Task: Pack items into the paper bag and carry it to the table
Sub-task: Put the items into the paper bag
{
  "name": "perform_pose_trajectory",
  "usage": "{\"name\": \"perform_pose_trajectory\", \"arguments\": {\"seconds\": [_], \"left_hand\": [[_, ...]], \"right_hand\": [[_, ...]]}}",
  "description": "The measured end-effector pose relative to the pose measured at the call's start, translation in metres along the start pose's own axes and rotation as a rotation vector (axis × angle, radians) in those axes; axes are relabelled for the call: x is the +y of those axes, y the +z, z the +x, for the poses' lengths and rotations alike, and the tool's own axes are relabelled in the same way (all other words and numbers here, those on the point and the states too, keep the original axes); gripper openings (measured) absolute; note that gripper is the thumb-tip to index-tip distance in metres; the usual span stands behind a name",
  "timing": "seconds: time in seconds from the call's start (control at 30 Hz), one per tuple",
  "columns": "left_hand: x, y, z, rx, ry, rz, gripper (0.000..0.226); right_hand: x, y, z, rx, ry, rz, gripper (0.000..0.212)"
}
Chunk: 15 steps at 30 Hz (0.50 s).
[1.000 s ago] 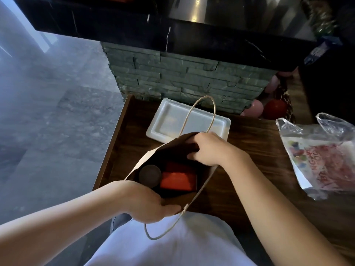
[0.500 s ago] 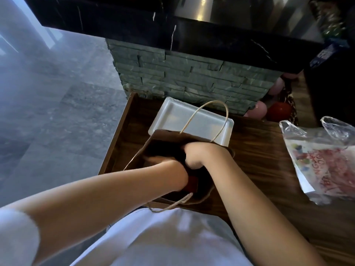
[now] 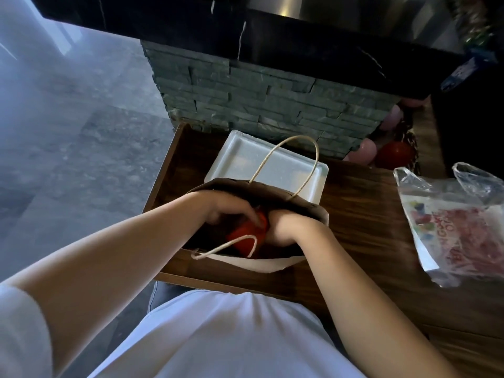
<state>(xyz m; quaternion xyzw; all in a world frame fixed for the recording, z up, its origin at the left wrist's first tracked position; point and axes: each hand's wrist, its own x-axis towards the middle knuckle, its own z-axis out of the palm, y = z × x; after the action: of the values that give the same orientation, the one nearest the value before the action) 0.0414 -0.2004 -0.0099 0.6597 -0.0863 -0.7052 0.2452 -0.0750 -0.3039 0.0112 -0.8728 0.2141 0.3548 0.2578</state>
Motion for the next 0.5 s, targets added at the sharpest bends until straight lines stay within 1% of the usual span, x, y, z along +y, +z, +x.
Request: {"name": "perform_pose_trajectory", "arguments": {"seconds": [0.03, 0.1, 0.13, 0.2, 0.23, 0.27, 0.33, 0.37, 0.43, 0.5], "left_hand": [[-0.001, 0.000, 0.003, -0.054, 0.025, -0.078, 0.042], [-0.004, -0.004, 0.007, -0.114, 0.057, -0.216, 0.037], [-0.005, -0.006, 0.007, -0.133, 0.067, -0.289, 0.038], [-0.008, -0.008, 0.007, -0.084, 0.076, -0.343, 0.038], [-0.010, -0.004, 0.007, 0.007, 0.081, -0.266, 0.036], [-0.012, 0.001, 0.009, 0.148, 0.105, -0.049, 0.036], [-0.015, 0.014, 0.015, 0.433, 0.189, 0.586, 0.044], [-0.016, 0.019, 0.018, 0.486, 0.225, 0.788, 0.048], [-0.018, 0.022, 0.025, 0.429, 0.178, 1.000, 0.056], [-0.022, 0.021, 0.033, 0.304, 0.037, 1.146, 0.060]], "right_hand": [[-0.002, -0.002, -0.002, 0.003, -0.012, 0.034, 0.054], [-0.002, -0.004, -0.006, 0.008, -0.029, 0.078, 0.052], [-0.001, -0.005, -0.008, 0.019, -0.040, 0.078, 0.052], [0.001, -0.006, -0.014, 0.060, -0.063, 0.062, 0.054], [0.001, -0.008, -0.018, 0.066, -0.068, 0.048, 0.058], [0.002, -0.010, -0.021, 0.053, -0.073, 0.035, 0.063], [0.002, -0.012, -0.024, 0.003, -0.075, 0.019, 0.066], [0.003, -0.012, -0.026, -0.017, -0.076, 0.015, 0.065], [0.004, -0.009, -0.028, -0.033, -0.071, 0.014, 0.061], [0.006, -0.004, -0.031, -0.035, -0.069, 0.018, 0.057]]}}
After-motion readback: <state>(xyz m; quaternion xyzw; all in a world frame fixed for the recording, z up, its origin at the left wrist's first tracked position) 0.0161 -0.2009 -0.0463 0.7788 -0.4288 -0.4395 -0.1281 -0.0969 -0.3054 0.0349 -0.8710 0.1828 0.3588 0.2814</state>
